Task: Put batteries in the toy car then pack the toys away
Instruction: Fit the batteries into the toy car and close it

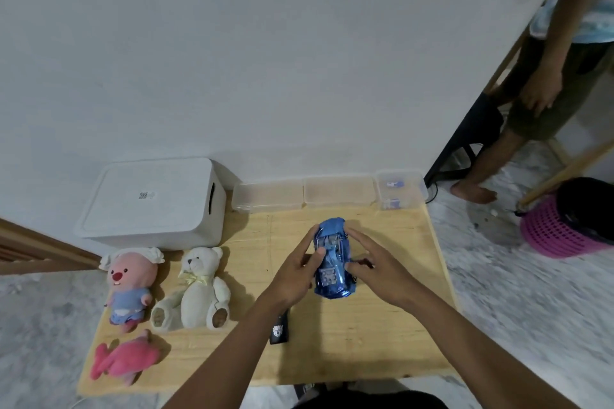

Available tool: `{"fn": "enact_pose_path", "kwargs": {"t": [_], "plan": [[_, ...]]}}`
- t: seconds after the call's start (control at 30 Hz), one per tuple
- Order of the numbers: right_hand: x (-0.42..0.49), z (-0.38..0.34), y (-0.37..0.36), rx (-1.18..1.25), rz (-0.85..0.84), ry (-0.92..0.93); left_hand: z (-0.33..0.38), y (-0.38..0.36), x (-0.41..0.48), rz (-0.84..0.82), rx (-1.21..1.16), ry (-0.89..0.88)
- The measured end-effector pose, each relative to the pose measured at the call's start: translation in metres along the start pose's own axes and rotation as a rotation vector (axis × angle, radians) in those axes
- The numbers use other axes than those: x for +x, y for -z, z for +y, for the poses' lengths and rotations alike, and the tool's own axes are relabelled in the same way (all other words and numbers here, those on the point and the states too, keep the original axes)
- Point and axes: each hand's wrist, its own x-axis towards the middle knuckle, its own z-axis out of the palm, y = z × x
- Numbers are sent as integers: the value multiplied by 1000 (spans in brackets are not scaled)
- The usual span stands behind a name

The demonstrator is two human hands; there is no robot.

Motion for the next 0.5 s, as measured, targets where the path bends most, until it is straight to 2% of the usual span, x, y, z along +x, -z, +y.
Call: {"fn": "enact_pose_path", "kwargs": {"t": [0.23, 0.5], "plan": [[-4, 42, -3, -147, -17, -142, -35, -29, 7, 93, 133, 73], [3, 57, -7, -371, -64, -222, -54, -47, 12, 162, 297, 6]]}}
